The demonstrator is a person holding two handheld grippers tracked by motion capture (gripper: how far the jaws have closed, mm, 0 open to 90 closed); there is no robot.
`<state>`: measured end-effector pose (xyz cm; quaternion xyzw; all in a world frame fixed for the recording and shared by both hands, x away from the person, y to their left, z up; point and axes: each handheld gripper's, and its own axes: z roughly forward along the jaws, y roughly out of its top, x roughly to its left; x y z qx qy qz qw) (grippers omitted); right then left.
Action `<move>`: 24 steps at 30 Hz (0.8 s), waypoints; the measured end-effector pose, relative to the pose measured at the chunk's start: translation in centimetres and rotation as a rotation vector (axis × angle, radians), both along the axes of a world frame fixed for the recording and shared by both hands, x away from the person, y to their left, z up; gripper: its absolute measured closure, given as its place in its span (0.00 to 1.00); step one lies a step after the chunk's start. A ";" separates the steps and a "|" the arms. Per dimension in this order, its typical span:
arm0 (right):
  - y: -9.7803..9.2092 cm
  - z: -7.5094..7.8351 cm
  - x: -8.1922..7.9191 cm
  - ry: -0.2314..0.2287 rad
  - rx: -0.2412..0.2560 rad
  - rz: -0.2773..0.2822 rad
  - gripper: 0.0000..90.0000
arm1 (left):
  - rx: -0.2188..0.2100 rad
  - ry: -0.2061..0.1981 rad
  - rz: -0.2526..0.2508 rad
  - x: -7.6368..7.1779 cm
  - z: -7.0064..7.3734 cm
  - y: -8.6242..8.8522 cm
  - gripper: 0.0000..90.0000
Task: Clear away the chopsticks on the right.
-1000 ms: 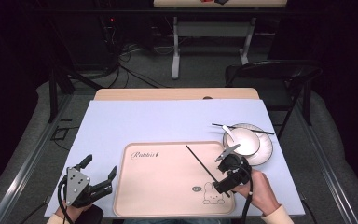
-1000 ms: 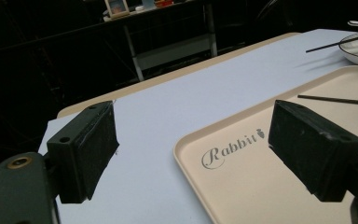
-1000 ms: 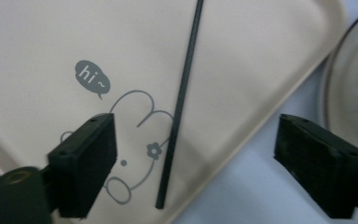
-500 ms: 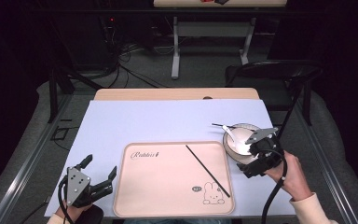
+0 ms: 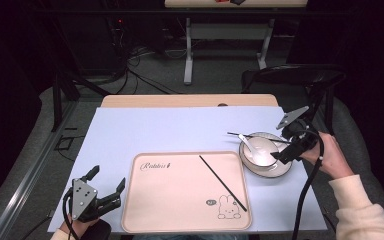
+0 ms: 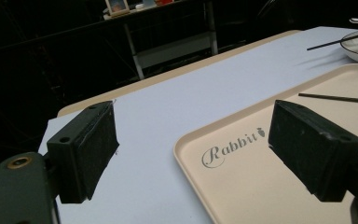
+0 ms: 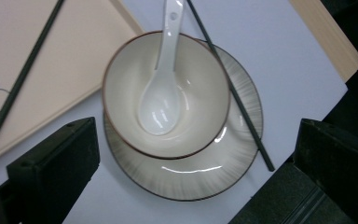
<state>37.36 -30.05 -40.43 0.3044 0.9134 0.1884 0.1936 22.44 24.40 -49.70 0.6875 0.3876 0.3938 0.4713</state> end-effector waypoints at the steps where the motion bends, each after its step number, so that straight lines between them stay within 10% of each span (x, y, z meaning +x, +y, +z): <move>1: 0.0 0.0 0.0 0.000 0.000 0.000 0.00 | 0.000 0.000 0.000 0.0 0.0 0.0 0.17; 24: -0.6 -2.2 11.3 0.170 -0.111 0.024 0.00 | -0.002 0.004 -0.001 0.1 0.0 0.0 0.17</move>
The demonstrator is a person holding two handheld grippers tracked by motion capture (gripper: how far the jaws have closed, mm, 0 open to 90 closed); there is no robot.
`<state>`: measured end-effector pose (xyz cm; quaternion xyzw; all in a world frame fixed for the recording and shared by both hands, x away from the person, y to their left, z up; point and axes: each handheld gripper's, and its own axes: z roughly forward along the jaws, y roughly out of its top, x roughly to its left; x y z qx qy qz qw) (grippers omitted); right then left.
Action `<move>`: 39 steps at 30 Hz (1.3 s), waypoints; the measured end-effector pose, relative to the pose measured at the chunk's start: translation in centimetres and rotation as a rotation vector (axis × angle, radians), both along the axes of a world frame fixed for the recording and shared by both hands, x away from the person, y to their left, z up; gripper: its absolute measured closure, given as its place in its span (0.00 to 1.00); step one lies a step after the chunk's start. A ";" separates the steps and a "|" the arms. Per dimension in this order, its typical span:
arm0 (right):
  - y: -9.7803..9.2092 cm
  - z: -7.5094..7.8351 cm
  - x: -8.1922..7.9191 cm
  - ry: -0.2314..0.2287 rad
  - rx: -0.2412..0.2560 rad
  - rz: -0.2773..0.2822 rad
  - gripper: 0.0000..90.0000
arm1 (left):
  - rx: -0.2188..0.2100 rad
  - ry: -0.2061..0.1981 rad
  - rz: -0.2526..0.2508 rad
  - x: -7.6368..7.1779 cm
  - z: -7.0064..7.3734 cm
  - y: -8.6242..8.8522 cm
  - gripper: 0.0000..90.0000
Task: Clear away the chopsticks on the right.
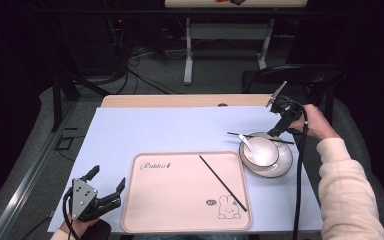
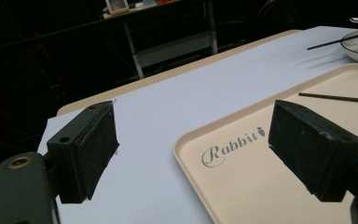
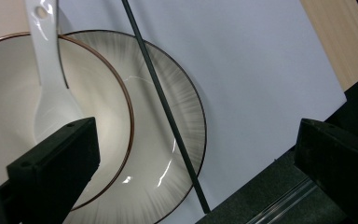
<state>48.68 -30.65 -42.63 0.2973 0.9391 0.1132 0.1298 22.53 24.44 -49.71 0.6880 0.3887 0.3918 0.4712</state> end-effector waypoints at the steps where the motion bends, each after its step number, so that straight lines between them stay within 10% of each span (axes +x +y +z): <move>1: -0.1 -0.2 0.4 -0.002 -0.004 0.000 0.00 | 0.000 0.000 0.000 0.0 0.0 0.0 0.17; 8: -0.6 -2.2 1.7 0.010 -0.024 -0.083 0.15 | 0.001 0.003 0.001 0.0 0.0 0.0 0.17; 25: -0.2 -6.4 1.8 0.119 -0.064 0.027 0.74 | -0.001 0.002 0.003 0.0 0.0 0.0 0.17; 39: -0.1 -7.3 0.9 0.126 -0.066 0.073 0.94 | -0.001 0.002 0.003 0.0 0.0 0.0 0.17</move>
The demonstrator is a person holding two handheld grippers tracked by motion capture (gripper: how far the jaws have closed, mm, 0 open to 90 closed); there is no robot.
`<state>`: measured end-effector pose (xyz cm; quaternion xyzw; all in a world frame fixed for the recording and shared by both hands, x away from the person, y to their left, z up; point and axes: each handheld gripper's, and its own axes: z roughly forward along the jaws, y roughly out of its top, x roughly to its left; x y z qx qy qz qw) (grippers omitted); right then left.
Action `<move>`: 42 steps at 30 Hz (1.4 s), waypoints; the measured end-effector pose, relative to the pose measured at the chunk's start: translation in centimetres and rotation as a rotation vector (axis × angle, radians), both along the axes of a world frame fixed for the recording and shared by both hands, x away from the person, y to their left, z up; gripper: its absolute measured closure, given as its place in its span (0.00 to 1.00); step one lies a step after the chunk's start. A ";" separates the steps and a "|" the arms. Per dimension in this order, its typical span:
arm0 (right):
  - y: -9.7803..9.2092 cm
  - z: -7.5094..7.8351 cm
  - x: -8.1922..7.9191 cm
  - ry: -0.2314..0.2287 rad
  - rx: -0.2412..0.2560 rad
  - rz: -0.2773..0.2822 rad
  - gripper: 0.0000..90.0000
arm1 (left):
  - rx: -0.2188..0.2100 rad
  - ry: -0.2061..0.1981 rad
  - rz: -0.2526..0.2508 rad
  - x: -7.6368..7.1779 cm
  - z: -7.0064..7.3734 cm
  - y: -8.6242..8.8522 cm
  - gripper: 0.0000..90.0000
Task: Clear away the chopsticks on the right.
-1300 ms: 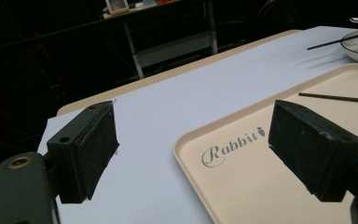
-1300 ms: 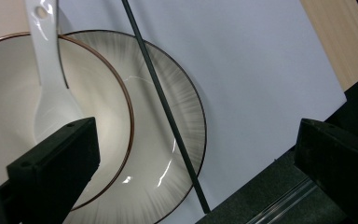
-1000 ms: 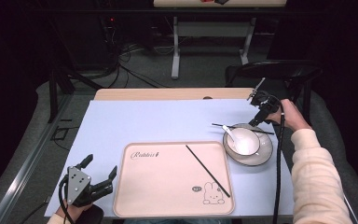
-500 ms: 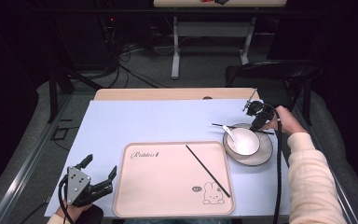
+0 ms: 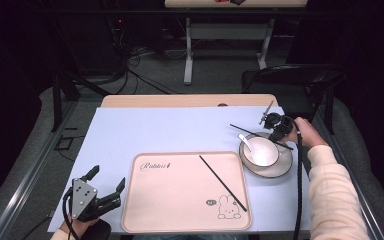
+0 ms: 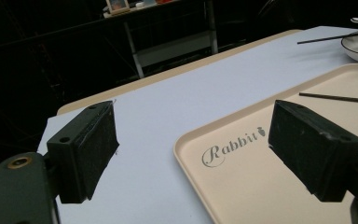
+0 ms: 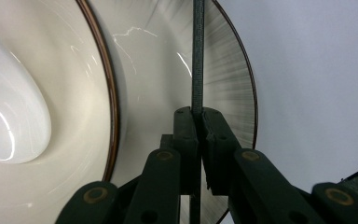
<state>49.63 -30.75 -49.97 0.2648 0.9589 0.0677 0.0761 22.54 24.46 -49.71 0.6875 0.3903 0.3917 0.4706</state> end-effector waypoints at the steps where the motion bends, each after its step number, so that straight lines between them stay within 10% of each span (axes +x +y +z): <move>1: 0.0 0.0 -0.1 0.001 0.001 -0.003 0.94 | 0.000 0.000 0.000 0.0 0.0 0.0 0.17; 19: 0.5 3.6 -1.9 -0.151 0.015 -0.101 0.95 | -0.001 0.000 0.001 0.0 0.0 0.0 0.17; 42: 4.9 10.3 -7.4 -0.209 0.031 -0.249 0.95 | 0.000 0.000 -0.001 0.0 0.0 -0.1 0.17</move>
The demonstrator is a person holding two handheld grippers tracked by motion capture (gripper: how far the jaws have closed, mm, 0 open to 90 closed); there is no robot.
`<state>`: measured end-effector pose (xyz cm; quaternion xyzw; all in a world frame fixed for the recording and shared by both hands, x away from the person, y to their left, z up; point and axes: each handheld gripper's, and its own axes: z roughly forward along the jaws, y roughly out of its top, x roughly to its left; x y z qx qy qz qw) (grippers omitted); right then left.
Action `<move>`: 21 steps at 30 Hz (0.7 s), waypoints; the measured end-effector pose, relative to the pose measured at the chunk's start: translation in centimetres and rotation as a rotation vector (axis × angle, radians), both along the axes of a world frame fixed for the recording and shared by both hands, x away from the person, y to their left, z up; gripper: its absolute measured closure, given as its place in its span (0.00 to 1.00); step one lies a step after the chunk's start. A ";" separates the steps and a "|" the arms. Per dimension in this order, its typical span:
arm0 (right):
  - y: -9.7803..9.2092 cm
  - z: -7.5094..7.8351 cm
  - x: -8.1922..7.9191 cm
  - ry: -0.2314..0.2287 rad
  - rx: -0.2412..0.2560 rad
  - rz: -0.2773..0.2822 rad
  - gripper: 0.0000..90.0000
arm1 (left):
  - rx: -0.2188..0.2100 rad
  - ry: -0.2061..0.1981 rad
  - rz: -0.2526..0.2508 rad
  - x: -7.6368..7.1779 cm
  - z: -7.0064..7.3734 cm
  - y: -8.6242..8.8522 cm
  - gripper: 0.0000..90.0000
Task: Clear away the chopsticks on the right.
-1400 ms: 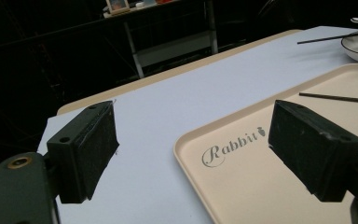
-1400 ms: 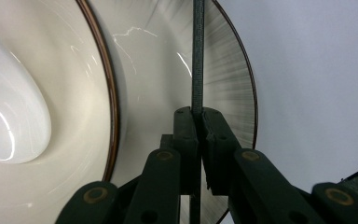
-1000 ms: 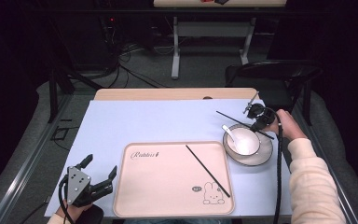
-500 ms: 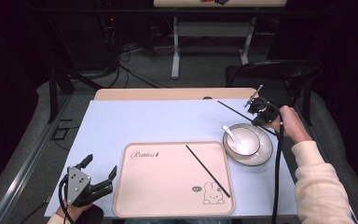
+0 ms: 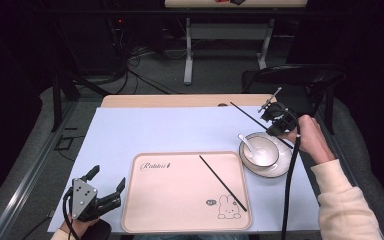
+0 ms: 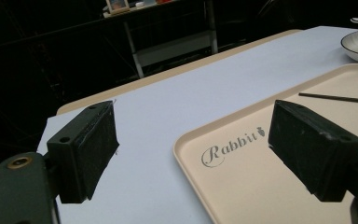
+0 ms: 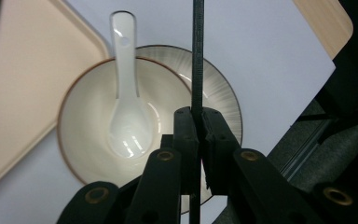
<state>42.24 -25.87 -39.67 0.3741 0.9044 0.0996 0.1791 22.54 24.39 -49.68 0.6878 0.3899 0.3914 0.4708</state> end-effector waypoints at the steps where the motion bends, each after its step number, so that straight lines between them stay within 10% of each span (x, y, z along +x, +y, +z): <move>1: 0.3 0.2 -0.5 -0.001 0.018 -0.013 0.95 | -0.001 -0.002 0.001 0.0 0.0 0.0 0.17; 21: 5.9 -2.3 -5.3 0.042 0.072 0.007 0.95 | 0.000 -0.005 -0.001 0.0 0.0 0.0 0.17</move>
